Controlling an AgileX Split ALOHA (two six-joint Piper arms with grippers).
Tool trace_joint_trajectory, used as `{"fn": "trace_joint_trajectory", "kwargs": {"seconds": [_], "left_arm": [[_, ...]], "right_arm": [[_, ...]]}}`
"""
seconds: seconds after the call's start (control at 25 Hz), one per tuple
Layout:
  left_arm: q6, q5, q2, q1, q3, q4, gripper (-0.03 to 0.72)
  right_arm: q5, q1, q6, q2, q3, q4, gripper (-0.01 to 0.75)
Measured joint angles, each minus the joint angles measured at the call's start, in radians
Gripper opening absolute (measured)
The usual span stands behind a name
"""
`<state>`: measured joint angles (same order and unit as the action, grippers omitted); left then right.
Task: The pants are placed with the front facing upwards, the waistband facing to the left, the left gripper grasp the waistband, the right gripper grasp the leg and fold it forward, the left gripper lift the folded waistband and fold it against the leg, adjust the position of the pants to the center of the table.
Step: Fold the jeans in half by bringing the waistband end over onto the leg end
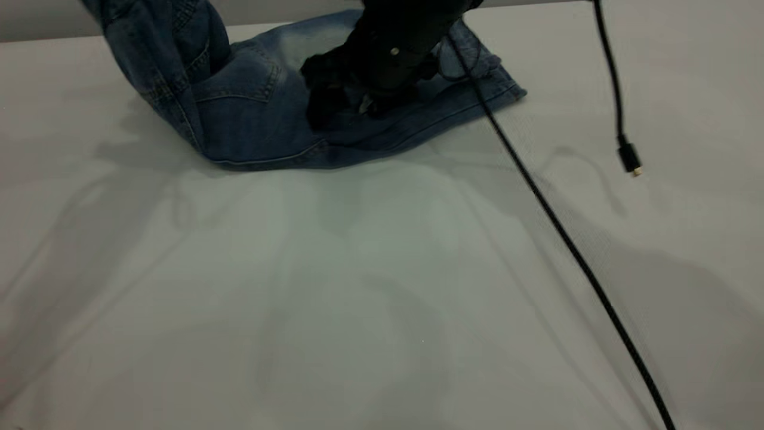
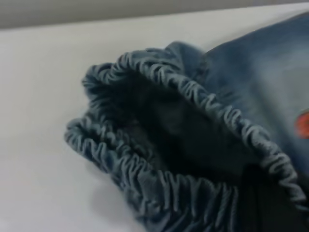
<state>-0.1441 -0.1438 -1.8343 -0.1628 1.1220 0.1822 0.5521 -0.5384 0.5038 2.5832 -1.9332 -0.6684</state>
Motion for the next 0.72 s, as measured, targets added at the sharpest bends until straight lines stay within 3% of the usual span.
{"fn": "trace_joint_trajectory", "kwargs": {"seconds": [0.28,0.72], "left_arm": [[-0.033,-0.005,0.000,-0.073,0.052,0.000,0.066],[-0.035,-0.027,0.000,-0.091,0.068,0.000,0.066]], "right_arm": [[0.088,-0.043,-0.007,-0.040,0.002,0.061,0.510],[0.067,-0.013,-0.119,-0.196,0.001,0.309,0.510]]}}
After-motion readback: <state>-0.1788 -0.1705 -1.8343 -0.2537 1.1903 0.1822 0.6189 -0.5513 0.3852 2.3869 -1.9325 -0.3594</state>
